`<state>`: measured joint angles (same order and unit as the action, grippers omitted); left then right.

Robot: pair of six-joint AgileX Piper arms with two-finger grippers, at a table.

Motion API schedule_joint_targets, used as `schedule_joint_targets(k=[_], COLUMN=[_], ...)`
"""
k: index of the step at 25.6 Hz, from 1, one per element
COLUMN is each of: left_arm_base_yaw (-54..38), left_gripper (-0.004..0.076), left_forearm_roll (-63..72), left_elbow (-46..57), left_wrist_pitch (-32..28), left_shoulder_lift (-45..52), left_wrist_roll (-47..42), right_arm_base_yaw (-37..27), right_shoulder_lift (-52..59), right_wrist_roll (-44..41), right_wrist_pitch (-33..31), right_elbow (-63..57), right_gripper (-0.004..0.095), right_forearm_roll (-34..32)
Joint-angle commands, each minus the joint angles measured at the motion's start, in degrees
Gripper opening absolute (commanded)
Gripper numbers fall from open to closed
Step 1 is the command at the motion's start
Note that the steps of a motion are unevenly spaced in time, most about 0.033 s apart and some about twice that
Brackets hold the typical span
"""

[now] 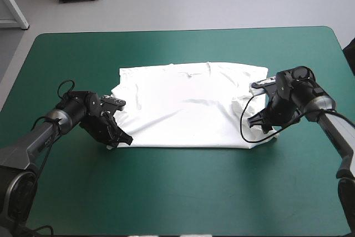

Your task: Fold the cloth

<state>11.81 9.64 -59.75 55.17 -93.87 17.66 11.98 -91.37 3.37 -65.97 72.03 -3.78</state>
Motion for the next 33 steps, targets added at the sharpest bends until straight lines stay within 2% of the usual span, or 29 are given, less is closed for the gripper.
schedule_joint_targets(k=[1, 8, 14, 17, 23, 33], left_arm_base_yaw=[0.2, 0.2, 0.2, 0.2, 0.2, 0.2], left_gripper=[-0.0022, -0.0022, -0.0022, -0.0022, -0.0022, -0.0022], left_forearm_roll=[2.8, 2.8, 2.9, 3.0, 3.1, 1.4], left_elbow=[-0.2, -0.2, -0.2, -0.2, -0.7, -6.3], left_wrist_pitch=[1.1, 0.8, 0.8, 0.8, 0.5, 4.3], left_shoulder_lift=[0.4, 0.4, 0.4, 0.4, 0.4, 6.5], left_wrist_roll=[0.9, 0.9, 0.9, 0.9, 0.9, 0.3], right_arm_base_yaw=[-3.9, -6.4, -6.4, -6.3, -6.3, -6.4], right_shoulder_lift=[0.0, -5.7, -8.0, -8.7, -8.6, -1.9], right_wrist_roll=[1.1, 4.7, 4.6, 4.7, 7.9, 8.2], right_wrist_pitch=[2.9, 3.5, 3.7, 3.6, 3.6, 0.7], right_elbow=[1.2, 0.3, -0.6, -0.7, -1.0, -0.5], right_gripper=[0.0543, 0.0542, 0.0523, 0.0386, -0.0019, -0.0013], right_forearm_roll=[1.8, 10.4, 11.3, 11.7, 13.1, 12.3])
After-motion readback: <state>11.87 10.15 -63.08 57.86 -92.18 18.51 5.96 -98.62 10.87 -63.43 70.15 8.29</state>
